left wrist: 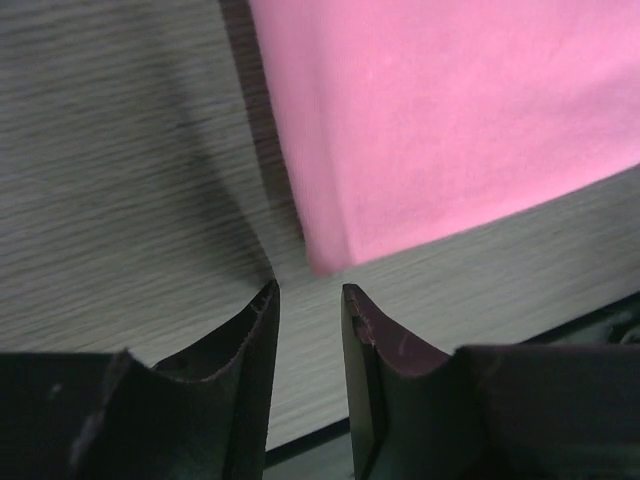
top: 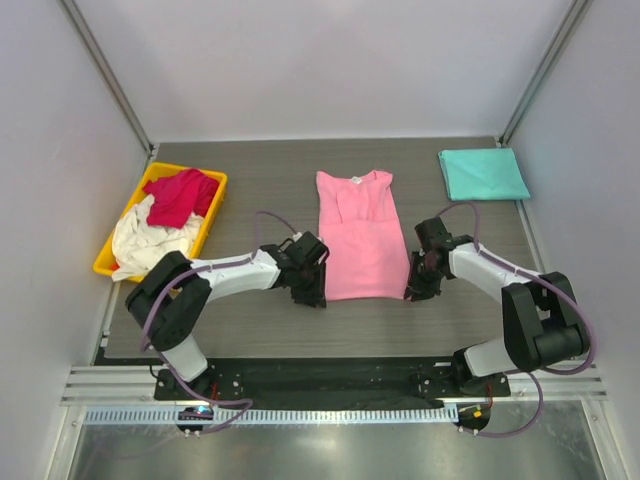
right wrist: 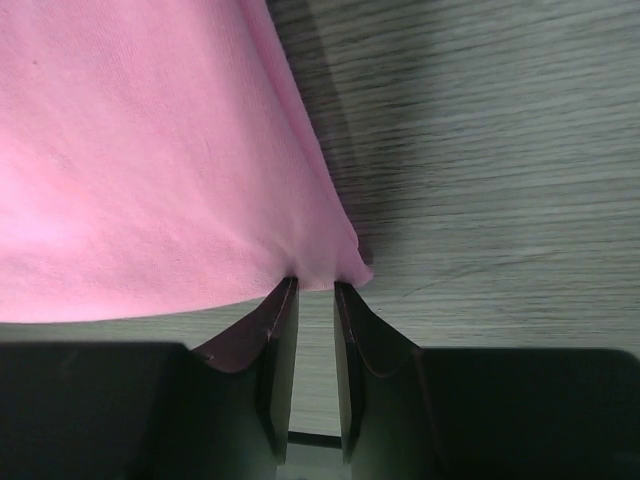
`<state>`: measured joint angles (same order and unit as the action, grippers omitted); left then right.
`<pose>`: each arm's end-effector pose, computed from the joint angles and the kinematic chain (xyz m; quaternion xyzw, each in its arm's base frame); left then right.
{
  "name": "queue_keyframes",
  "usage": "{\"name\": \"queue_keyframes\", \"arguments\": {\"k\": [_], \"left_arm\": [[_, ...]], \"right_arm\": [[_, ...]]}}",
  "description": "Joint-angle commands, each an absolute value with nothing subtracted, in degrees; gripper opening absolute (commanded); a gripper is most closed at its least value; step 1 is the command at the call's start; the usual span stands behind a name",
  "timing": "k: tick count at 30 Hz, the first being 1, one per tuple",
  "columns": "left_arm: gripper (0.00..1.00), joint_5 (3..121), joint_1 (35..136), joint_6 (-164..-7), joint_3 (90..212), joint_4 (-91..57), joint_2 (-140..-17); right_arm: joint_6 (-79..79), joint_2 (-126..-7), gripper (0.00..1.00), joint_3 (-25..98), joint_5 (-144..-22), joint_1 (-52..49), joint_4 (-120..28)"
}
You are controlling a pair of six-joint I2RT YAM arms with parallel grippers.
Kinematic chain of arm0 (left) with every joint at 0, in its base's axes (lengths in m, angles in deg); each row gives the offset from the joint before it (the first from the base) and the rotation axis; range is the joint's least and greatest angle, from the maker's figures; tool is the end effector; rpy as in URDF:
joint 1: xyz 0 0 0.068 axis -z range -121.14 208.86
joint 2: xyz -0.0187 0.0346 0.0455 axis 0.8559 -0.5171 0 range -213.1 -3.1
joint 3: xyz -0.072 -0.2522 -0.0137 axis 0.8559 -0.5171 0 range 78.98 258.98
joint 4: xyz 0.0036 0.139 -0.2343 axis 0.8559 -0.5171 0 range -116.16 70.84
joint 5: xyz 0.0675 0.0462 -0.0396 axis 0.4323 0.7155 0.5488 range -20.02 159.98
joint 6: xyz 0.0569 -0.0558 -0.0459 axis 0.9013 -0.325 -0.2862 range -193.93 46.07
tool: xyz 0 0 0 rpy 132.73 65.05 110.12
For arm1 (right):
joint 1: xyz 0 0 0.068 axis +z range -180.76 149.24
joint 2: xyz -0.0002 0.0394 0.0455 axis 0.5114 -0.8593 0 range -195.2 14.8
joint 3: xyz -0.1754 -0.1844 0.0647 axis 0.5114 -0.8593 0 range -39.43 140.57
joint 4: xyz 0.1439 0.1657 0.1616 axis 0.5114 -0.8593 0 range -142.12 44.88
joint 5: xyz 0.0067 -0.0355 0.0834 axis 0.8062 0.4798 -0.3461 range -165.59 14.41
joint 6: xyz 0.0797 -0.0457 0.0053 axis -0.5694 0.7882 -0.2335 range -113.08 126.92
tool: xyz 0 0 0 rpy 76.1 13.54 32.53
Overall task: Fold and stack the t-shirts
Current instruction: Fold the tshirt
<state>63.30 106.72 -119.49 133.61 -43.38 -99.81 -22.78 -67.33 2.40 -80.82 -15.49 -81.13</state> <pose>0.2231 -0.2607 0.0949 0.0315 0.9766 -0.1883 0.0991 0.2458 0.0750 0.0924 0.1192 0.9847 0.0874 0.0927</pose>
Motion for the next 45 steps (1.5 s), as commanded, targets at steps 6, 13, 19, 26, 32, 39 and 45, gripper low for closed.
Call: {"name": "queue_keyframes", "arguments": {"k": [6,13,19,26,32,39,45], "left_arm": [[0.31,68.83,106.76,-122.09,130.74,-43.85,-96.89],[0.48,70.33,106.50,-125.68,130.49,-44.75,-88.45],[0.50,66.29,105.09,-129.91,128.64,-39.29,-91.78],[0.50,65.06,104.57,-131.40,128.28,-35.77,-97.06],[0.47,65.58,103.78,-131.67,128.46,-35.76,-99.25],[0.05,66.28,103.34,-130.27,128.90,-38.84,-98.47],[0.00,67.69,104.21,-130.00,128.81,-43.14,-92.59]], "right_arm": [[-25.95,-62.29,0.30,1.70,-78.14,-14.59,-80.18],[-30.00,-58.42,0.38,2.76,-72.78,-14.85,-82.74],[-27.80,-61.84,0.41,3.99,-73.48,-15.73,-81.07],[-26.57,-63.86,0.44,2.15,-74.80,-15.73,-77.21],[-26.57,-65.44,0.43,-0.49,-77.44,-15.73,-74.13],[-26.92,-64.31,0.16,-1.46,-75.85,-15.73,-74.47],[-28.94,-56.86,0.01,-0.58,-72.25,-15.73,-80.18]]}}
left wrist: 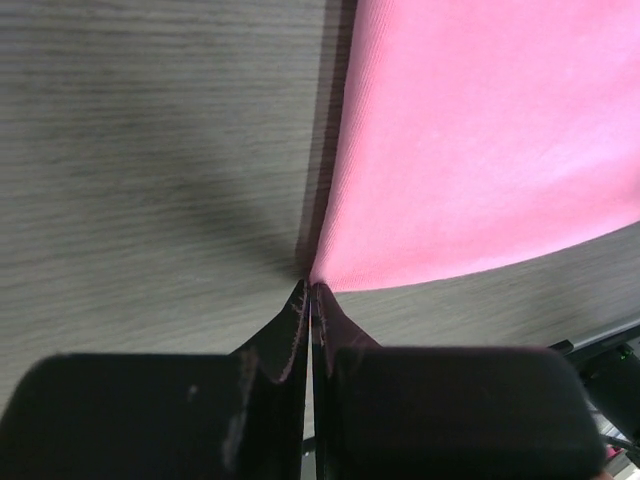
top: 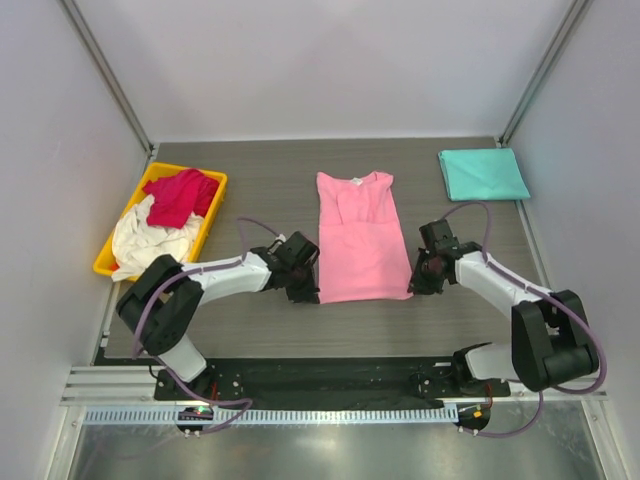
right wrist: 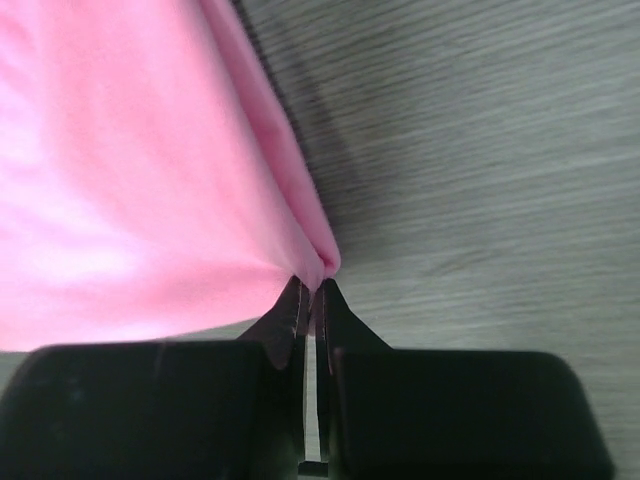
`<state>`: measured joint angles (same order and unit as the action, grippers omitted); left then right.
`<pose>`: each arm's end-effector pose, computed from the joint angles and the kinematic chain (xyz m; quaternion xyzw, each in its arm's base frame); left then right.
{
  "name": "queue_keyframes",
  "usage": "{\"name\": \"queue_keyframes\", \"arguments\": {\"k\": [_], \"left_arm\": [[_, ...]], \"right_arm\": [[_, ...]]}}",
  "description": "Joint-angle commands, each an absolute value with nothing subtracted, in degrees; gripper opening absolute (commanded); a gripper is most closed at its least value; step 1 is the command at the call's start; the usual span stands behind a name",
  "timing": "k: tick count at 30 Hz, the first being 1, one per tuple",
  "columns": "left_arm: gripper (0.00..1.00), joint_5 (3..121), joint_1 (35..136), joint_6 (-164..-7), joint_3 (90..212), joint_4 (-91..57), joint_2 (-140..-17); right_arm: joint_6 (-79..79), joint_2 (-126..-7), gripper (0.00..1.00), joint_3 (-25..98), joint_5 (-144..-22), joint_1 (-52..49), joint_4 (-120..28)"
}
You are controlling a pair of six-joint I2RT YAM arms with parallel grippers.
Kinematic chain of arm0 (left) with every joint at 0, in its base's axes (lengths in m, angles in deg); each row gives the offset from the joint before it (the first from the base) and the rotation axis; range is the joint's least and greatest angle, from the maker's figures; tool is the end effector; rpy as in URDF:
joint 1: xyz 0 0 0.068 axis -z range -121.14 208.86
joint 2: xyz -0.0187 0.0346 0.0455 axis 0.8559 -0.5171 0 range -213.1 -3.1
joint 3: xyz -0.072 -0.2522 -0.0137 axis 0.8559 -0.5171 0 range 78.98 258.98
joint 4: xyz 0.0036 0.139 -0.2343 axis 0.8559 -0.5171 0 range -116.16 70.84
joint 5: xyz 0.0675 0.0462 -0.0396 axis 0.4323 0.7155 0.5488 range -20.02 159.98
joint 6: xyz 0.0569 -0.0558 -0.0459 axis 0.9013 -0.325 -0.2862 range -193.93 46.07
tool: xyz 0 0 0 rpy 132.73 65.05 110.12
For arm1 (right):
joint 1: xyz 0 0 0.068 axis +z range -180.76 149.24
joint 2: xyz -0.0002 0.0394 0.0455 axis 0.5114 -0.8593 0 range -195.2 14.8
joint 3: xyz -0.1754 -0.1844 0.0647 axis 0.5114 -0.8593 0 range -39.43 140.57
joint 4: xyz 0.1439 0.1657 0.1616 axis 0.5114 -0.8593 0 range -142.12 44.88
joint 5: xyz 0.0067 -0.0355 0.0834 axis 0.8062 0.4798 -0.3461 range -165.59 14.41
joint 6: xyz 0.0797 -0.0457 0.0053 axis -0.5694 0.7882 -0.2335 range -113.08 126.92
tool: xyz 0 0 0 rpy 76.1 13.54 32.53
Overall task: Fold and stack the t-shirts
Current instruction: Fold the tshirt
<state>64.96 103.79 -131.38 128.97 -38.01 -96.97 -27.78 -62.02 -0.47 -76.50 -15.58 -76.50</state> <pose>0.2323 -0.2418 0.0929 -0.0957 0.9662 -0.2102 0.1145 0.2479 0.0687 0.1036 0.1653 0.9696 0.0831 0.1600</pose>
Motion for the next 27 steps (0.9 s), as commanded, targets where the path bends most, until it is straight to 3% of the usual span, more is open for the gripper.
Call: {"name": "queue_keyframes", "arguments": {"k": [1,12,13,14,16,21,27], "left_arm": [[0.00,68.21,104.74,-130.00,128.72,-44.45,-91.79],[0.00,71.21,111.42,-133.34,128.37,-46.94,-84.05],[0.15,70.77,111.77,-133.60,127.94,-46.06,-84.14],[0.24,70.24,111.77,-133.95,127.41,-44.83,-85.18],[0.34,67.78,111.77,-135.09,126.44,-40.96,-86.42],[0.40,66.37,111.77,-137.12,125.38,-35.59,-91.69],[0.40,68.22,110.02,-135.98,127.05,-34.71,-96.00]], "right_arm": [[-29.55,-55.88,0.01,-0.67,-72.08,-15.73,-80.71],[-33.34,-45.15,0.01,-2.16,-73.39,-14.85,-85.20],[-33.42,-45.23,0.01,-2.16,-73.92,-14.94,-85.11],[-33.25,-46.02,0.01,-2.34,-74.18,-14.76,-84.94],[-33.69,-46.37,0.01,-3.04,-74.71,-14.41,-84.58],[-34.13,-44.36,0.01,-4.10,-74.80,-13.62,-84.14],[-33.87,-44.27,0.01,-5.23,-74.80,-13.62,-83.18]]}}
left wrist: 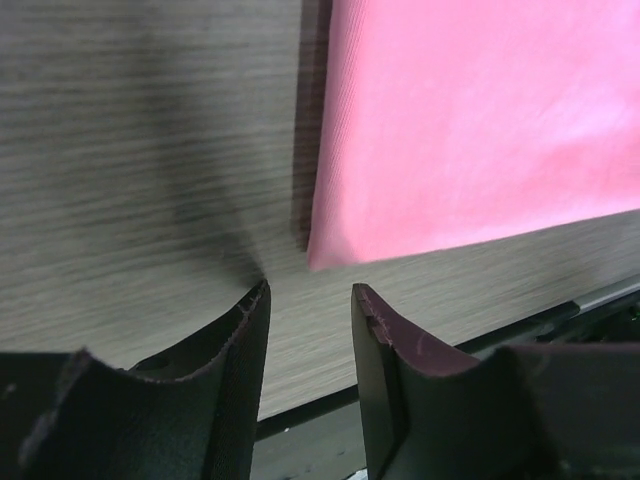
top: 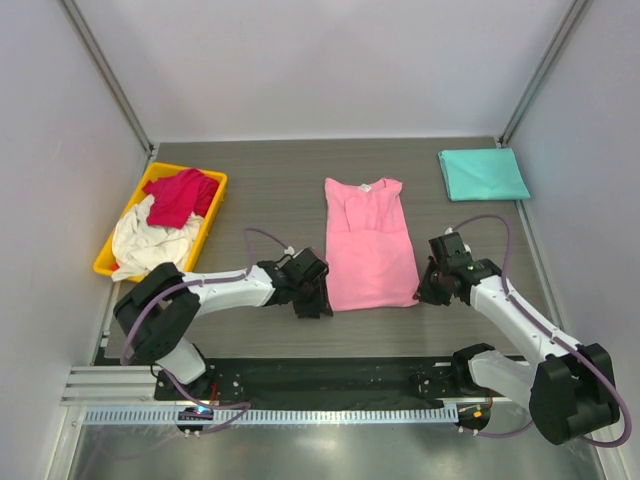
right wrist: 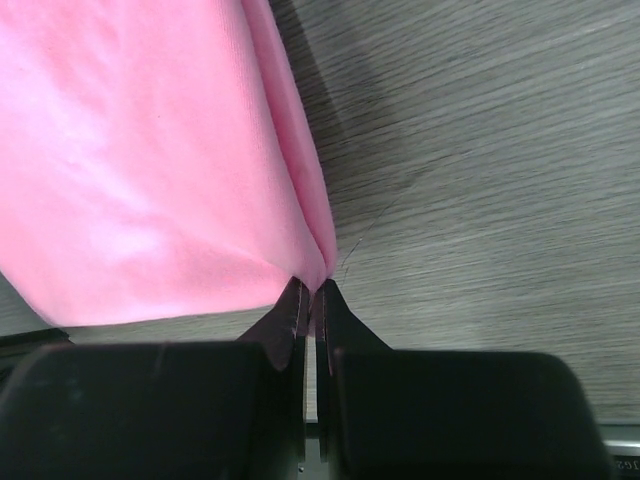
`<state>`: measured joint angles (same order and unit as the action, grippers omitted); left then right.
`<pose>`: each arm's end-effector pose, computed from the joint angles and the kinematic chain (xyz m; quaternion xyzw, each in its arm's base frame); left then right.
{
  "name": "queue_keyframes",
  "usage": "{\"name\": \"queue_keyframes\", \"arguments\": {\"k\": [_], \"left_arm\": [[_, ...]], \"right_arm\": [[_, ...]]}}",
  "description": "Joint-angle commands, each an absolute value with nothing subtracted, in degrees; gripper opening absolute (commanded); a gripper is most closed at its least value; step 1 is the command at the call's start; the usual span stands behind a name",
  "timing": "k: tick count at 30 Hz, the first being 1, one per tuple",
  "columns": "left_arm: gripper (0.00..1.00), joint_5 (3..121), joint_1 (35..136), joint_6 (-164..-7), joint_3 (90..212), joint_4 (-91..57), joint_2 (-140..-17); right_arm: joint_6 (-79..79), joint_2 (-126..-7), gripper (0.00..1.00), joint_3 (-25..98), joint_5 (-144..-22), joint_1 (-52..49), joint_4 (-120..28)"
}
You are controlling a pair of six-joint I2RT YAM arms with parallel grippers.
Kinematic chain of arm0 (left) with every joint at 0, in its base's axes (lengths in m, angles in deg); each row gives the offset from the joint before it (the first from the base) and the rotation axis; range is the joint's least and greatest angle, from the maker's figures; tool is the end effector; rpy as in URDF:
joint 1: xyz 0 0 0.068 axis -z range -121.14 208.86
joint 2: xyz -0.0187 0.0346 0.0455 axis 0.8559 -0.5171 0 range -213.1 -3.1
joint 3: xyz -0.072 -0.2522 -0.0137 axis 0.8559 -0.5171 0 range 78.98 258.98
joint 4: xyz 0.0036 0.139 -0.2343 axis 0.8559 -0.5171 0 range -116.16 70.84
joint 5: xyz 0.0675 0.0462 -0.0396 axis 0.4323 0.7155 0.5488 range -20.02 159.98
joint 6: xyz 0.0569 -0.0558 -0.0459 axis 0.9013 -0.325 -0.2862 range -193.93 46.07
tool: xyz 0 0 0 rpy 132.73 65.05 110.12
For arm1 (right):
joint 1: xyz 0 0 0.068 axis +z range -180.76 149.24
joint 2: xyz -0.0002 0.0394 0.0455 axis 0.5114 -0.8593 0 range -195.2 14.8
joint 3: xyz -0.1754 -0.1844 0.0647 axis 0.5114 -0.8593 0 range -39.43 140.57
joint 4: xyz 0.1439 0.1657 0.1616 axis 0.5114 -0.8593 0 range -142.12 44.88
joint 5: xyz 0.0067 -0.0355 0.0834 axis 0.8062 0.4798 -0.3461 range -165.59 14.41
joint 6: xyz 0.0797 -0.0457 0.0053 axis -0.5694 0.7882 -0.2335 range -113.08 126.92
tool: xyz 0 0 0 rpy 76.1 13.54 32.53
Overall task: Fold and stack the t-shirts
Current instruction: Fold the tshirt
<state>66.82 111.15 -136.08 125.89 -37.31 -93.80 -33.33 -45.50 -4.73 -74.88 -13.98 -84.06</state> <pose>0.1943 -0.2586 0.0946 -0.0767 0.9668 -0.2183 0.1087 0.2102 0.0624 0.1354 0.1997 0.9547 0.0999 0.1965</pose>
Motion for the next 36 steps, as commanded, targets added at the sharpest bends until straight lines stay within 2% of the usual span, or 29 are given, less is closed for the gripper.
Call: {"name": "queue_keyframes", "arguments": {"k": [1,5,8,12,20,27,31,36], "left_arm": [[0.40,68.31,109.93,-135.98,127.31,-34.97,-96.53],[0.36,68.57,109.84,-135.89,127.40,-35.24,-97.50],[0.29,69.36,109.93,-135.36,127.93,-37.52,-97.85],[0.00,69.54,109.93,-134.48,128.98,-39.63,-96.89],[0.00,74.63,114.66,-136.50,131.26,-47.62,-85.83],[0.01,77.88,120.12,-138.53,135.31,-52.11,-81.51],[0.00,80.43,119.42,-135.72,139.78,-55.53,-83.17],[0.00,80.09,113.89,-130.89,144.71,-58.09,-85.80]], "right_arm": [[-33.95,-44.27,0.01,-5.41,-74.89,-13.62,-83.09],[-33.95,-43.83,0.01,-5.85,-74.80,-13.53,-83.00],[-34.04,-43.74,0.01,-5.85,-74.80,-13.53,-82.91],[-34.13,-44.00,0.01,-5.33,-74.54,-13.53,-83.00],[-36.59,-38.91,0.01,-2.08,-73.91,-13.36,-88.19],[-37.82,-34.61,0.01,-0.76,-72.69,-10.46,-91.79],[-36.33,-33.71,0.01,1.00,-71.64,-10.46,-90.57],[-31.67,-40.82,0.01,8.37,-68.12,-10.54,-89.77]]}}
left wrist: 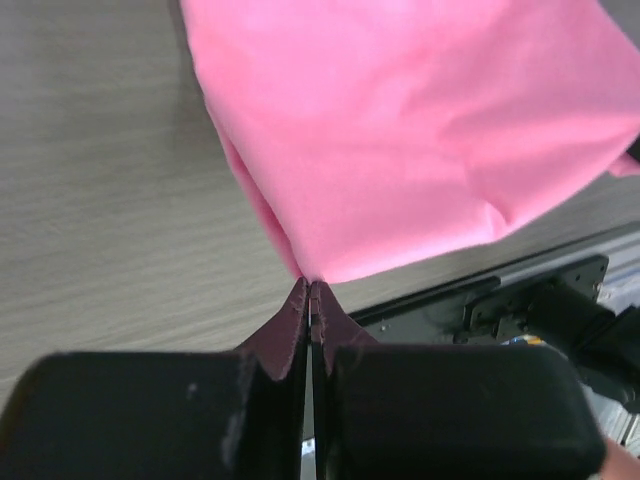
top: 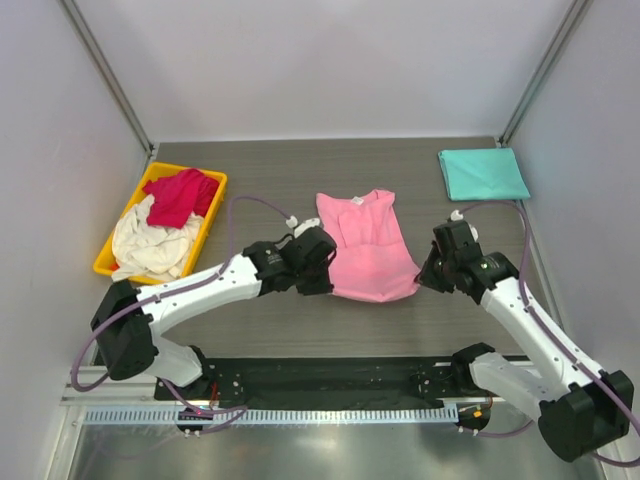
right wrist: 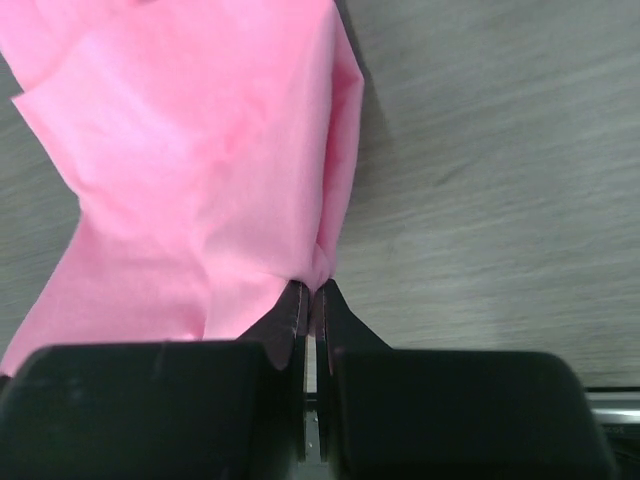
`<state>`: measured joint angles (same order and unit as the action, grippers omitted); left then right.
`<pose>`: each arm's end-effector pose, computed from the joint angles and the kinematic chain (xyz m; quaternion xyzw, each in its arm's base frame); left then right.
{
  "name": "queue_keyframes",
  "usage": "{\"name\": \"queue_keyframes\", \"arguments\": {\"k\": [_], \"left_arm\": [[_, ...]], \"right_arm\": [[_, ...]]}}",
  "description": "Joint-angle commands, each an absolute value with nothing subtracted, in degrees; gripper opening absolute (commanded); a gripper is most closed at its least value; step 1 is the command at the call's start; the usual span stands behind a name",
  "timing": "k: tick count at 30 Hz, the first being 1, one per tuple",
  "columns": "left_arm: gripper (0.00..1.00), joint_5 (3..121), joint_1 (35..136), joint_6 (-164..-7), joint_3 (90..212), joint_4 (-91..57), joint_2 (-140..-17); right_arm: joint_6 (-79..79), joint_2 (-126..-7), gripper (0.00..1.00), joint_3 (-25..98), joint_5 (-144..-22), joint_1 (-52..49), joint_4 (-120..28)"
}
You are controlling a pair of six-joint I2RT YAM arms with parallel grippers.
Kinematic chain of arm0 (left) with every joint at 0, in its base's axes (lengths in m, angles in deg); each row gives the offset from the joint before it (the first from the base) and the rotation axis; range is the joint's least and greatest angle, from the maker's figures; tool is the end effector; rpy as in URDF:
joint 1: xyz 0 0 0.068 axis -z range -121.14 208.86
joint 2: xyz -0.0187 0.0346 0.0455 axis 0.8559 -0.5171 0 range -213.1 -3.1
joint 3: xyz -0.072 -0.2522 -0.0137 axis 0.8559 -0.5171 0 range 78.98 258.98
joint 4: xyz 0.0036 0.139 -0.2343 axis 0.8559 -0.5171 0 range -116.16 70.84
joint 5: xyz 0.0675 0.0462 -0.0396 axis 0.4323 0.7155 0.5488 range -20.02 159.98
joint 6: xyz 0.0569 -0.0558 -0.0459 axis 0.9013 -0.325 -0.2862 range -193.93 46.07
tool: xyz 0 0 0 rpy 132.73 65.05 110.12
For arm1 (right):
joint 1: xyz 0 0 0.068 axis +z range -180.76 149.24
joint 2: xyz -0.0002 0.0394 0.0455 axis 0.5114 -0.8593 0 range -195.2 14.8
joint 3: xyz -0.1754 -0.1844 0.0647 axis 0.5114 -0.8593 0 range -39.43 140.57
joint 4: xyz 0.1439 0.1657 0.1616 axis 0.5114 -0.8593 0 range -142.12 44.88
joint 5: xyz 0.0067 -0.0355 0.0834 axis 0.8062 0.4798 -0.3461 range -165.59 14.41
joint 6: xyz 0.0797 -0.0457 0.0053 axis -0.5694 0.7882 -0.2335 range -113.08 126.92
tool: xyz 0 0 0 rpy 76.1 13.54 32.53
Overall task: Fold and stack the t-shirts
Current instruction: Fold the tshirt
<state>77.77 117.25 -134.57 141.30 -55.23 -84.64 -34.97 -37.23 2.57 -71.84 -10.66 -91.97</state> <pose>0.1844 -0.2781 0.2083 -0.0390 0.9517 -0.2236 0.2069 0.2017 0.0681 0.1967 0.1902 0.9390 0.1198 0.2603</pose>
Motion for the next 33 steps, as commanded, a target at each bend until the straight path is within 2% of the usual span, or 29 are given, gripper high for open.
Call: {"name": "queue_keyframes", "arguments": {"k": [1,7,11,21,25,33], "left_arm": [[0.00,79.65,112.75,-129.92,146.20,-58.26,-86.16],[0.00,77.54,104.05,-122.90,154.37,-58.44,-91.25],[0.00,75.34,98.17,-119.12,164.28,-58.27,-97.13],[0.00,73.31,89.98,-112.69,188.64,-59.23,-118.57],[0.00,73.32,87.78,-110.93,199.18,-59.68,-127.09],[0.00,72.08,83.12,-109.35,203.96,-53.35,-135.28]], "right_arm": [[-31.06,-42.23,0.01,9.52,-67.51,-10.54,-89.07],[-24.21,-55.24,0.01,21.37,-68.38,-12.47,-86.43],[-20.43,-65.16,0.01,32.95,-71.45,-15.72,-86.25],[-12.86,-90.39,0.01,58.46,-74.88,-19.15,-85.73],[-10.75,-99.27,0.01,66.82,-79.80,-19.95,-85.81],[-10.40,-114.47,0.04,83.70,-84.20,-22.14,-86.25]]}}
